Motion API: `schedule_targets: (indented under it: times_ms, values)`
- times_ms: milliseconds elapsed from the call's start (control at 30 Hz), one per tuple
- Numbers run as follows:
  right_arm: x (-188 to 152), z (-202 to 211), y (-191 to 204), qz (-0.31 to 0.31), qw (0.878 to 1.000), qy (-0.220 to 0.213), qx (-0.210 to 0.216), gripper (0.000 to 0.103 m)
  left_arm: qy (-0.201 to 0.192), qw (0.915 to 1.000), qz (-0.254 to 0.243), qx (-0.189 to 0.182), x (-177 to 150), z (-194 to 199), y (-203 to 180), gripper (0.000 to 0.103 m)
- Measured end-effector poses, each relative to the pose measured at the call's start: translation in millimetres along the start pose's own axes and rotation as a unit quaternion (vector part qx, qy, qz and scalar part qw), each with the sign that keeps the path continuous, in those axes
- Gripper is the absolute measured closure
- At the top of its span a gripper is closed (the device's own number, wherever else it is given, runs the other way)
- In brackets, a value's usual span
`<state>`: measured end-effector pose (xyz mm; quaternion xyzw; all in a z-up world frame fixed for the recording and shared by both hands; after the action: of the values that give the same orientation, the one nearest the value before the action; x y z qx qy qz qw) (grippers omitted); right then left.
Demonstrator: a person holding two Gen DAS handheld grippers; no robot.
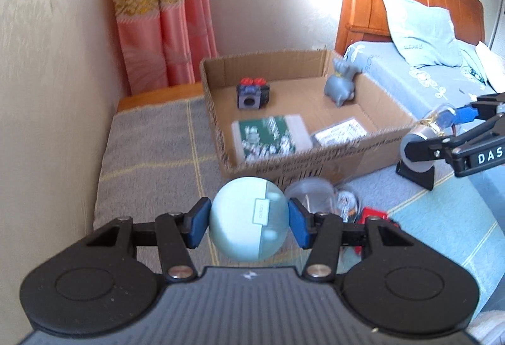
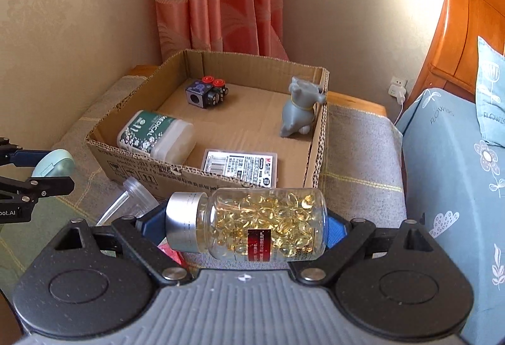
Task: Organize rigid objects
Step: 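Carry mint case into box and open left gripper while right tool carries capsule jar, then lower capsule jar into the box and open right gripper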
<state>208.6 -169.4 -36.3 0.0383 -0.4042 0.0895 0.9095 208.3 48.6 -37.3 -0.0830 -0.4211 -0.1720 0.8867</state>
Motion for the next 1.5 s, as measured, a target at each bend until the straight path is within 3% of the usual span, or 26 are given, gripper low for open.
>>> schedule_targets:
  times_ms: [200,367,600,767,800,867,900,1000,1067,1500]
  values:
    - [19.5,2.1,-2.2,0.009,1.000,-0.026,0.007,0.007,-0.033,0.9991,-0.027,0.002,46.8,-10.8,-7.3,0.051]
    - [27.2,-0.8,-2.4,0.010,0.999,-0.032,0.011,0.007,-0.031,0.9991,-0.030,-0.003,80.7,-48.4,-11.2,0.051]
    - [29.1,-2.1,-6.9,0.009,0.999,-0.030,0.005,0.007,0.005,0.9994,-0.027,0.019,86.2,-107.3,-9.6,0.051]
    - [29.9,-2.4,-11.4,0.012,1.000,-0.029,-0.002,0.007,-0.001,0.9992,-0.020,0.034,87.3,-121.3,-5.9,0.050]
    - [29.9,-2.8,-11.7,0.012,1.000,-0.028,-0.003,0.007,-0.009,0.9991,-0.018,0.038,88.4,-120.7,-5.4,0.048]
    - [30.4,-4.4,-12.2,0.014,1.000,-0.026,-0.004,0.007,-0.022,0.9987,-0.019,0.042,91.4,-116.4,-5.5,0.021]
    - [30.9,-5.4,-12.1,0.015,1.000,-0.025,-0.004,0.007,-0.030,0.9982,-0.019,0.048,92.7,-112.0,-5.1,0.017]
    - [33.7,-9.2,-11.1,0.019,0.999,-0.025,-0.004,0.007,-0.044,0.9977,-0.014,0.050,92.8,-93.6,-3.0,0.014]
    - [36.8,-13.1,-9.8,0.022,0.999,-0.025,-0.002,0.007,-0.041,0.9977,-0.002,0.054,87.4,-79.8,-0.7,0.007]
    - [85.9,-63.3,10.6,0.045,0.999,-0.015,0.025,0.007,-0.016,0.9902,0.056,0.127,12.2,3.9,14.0,0.004]
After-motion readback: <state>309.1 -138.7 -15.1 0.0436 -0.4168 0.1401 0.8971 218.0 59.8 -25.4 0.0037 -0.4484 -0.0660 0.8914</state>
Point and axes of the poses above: each gripper's, at about its wrist camera, not at the fingertips, and z roughly against the way its jaws point, y to its left, x to its top, the point moved 6 cm from there along -z, roughly the way its jaws point, and after that the axes turned 6 degrees about -y, right-handed, at the moved point
